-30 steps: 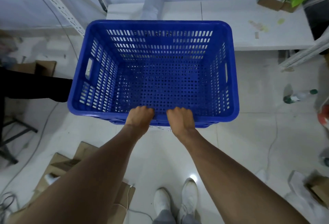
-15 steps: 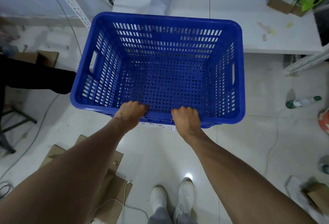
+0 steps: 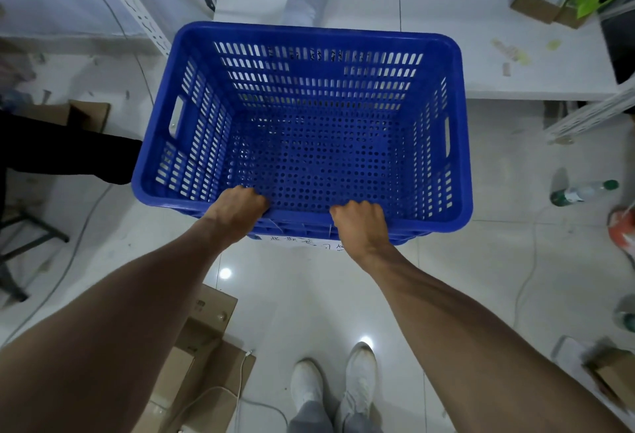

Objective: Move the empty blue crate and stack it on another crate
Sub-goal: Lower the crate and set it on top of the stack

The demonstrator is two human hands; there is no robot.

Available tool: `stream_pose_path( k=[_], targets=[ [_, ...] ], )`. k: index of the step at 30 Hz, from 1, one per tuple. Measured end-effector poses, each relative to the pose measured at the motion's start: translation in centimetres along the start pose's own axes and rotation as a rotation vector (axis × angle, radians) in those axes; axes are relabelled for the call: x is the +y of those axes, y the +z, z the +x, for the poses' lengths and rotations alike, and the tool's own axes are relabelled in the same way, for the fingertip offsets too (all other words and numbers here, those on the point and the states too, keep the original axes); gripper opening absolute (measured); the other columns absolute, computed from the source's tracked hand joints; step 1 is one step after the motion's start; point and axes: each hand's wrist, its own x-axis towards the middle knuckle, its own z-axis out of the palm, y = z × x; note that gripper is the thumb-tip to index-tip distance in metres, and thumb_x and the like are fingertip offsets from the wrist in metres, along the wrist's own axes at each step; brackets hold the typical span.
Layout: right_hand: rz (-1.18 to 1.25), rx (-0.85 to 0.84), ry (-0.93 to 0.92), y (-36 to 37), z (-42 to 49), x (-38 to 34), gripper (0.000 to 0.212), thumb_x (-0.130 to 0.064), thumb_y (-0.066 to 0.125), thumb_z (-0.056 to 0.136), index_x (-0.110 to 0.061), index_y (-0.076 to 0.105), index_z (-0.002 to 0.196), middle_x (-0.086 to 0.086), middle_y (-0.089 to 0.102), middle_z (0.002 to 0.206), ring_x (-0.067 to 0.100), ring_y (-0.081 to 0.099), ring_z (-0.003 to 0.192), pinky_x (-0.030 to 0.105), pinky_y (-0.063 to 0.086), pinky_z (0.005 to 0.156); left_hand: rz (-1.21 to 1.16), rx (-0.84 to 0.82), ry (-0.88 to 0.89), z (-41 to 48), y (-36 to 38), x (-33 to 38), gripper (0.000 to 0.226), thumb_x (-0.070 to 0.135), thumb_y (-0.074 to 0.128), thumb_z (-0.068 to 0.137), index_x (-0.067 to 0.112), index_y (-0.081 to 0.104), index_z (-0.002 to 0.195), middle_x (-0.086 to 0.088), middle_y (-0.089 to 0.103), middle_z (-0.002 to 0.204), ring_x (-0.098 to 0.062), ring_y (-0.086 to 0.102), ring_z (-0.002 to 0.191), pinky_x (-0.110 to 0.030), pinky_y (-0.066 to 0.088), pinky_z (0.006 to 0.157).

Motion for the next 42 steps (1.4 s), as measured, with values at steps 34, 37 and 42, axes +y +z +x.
stream_pose_path(
  k=[34, 37, 42],
  targets=[
    [-0.044, -0.032, 0.171, 0.4, 1.2, 1.5, 0.031, 0.009, 0.063, 0.081, -0.018, 0.049, 0.077, -0.003, 0.032, 0.055, 0.019, 0.045, 0.062, 0.031, 0.034, 0.057, -0.065, -0.013, -0.156, 1.6, 0.2, 3.1, 0.025, -0.001, 0.062, 0.087, 0.019, 0.070, 0.100, -0.003, 0.072, 0.090, -0.028, 0.070, 0.083, -0.040, 0.059, 0.073],
    [-0.023, -0.044, 0.194, 0.2, 1.3, 1.3, 0.030, 0.007, 0.064, 0.082, -0.018, 0.049, 0.076, -0.003, 0.032, 0.056, 0.019, 0.046, 0.064, 0.032, 0.035, 0.059, -0.090, -0.028, -0.179, 2.0, 0.4, 3.2, 0.024, 0.002, 0.062, 0.089, 0.022, 0.069, 0.100, -0.002, 0.071, 0.089, -0.027, 0.070, 0.083, -0.040, 0.059, 0.073],
    [0.004, -0.022, 0.214, -0.1, 1.2, 1.3, 0.028, 0.005, 0.063, 0.085, -0.017, 0.049, 0.076, -0.001, 0.048, 0.066, 0.019, 0.047, 0.065, 0.032, 0.037, 0.060, -0.125, -0.025, -0.208, 2.1, 0.7, 3.1, 0.023, 0.004, 0.064, 0.088, 0.023, 0.071, 0.100, 0.000, 0.072, 0.086, -0.026, 0.071, 0.080, -0.041, 0.061, 0.073]
  ],
)
